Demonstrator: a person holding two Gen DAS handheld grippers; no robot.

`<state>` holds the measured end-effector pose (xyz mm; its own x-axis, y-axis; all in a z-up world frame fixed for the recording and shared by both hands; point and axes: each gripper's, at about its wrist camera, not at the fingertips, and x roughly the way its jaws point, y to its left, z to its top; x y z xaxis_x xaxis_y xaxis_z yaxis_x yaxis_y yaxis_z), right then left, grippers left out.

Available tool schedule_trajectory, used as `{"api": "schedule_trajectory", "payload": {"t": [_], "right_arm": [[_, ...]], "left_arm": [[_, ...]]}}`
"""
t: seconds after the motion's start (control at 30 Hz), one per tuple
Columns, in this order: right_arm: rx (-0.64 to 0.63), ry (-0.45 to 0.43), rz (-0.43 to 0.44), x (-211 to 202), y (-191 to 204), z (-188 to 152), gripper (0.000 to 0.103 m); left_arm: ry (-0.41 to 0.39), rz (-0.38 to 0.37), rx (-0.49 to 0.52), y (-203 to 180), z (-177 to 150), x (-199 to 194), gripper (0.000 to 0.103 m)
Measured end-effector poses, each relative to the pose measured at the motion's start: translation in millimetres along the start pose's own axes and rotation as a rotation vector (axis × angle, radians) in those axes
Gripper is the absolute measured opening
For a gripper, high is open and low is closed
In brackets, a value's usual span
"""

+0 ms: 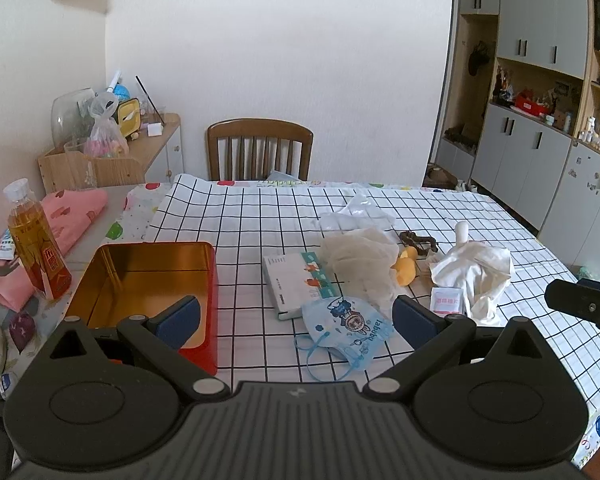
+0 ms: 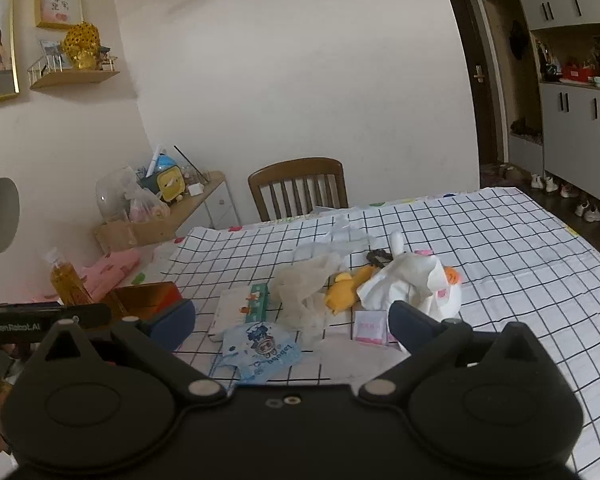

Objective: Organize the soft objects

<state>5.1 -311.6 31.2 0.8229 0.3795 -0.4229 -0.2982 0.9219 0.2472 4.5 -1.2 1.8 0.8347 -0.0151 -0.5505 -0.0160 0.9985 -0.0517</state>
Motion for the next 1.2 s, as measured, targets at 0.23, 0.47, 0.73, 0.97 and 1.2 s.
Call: {"api": "schedule_trajectory", "payload": {"t": [0.23, 0.47, 0.73, 0.97, 1.2], "right_arm": [[-0.001, -0.010, 0.031, -2.9, 4.5, 1.2, 0.103], [0.008, -0.004, 0.032, -3.7, 2.7, 1.0, 0.103], [-0.012, -0.021, 0.018, -7.4, 5.1, -0.2, 0.103], [-0.092, -0.055, -0.037, -13.1, 18.7, -7.5, 0.103], [-0.132, -0.014, -0.043, -12.6, 23.6, -12.4, 0.103]], "left_arm": [[-0.003, -0.004, -0.001, 1.6, 1.4, -1.9, 0.103], [-0.010, -0.006, 0.005, 2.3, 2.6, -3.0, 0.103], [-0.024, -0.013, 0.002, 5.9, 1.2, -4.9, 0.103], [-0.034, -0.023, 0.004, 7.3, -1.3, -7.6, 0.103], [-0.022, -0.050, 0.008, 4.0, -4.3, -2.5, 0.103]]}}
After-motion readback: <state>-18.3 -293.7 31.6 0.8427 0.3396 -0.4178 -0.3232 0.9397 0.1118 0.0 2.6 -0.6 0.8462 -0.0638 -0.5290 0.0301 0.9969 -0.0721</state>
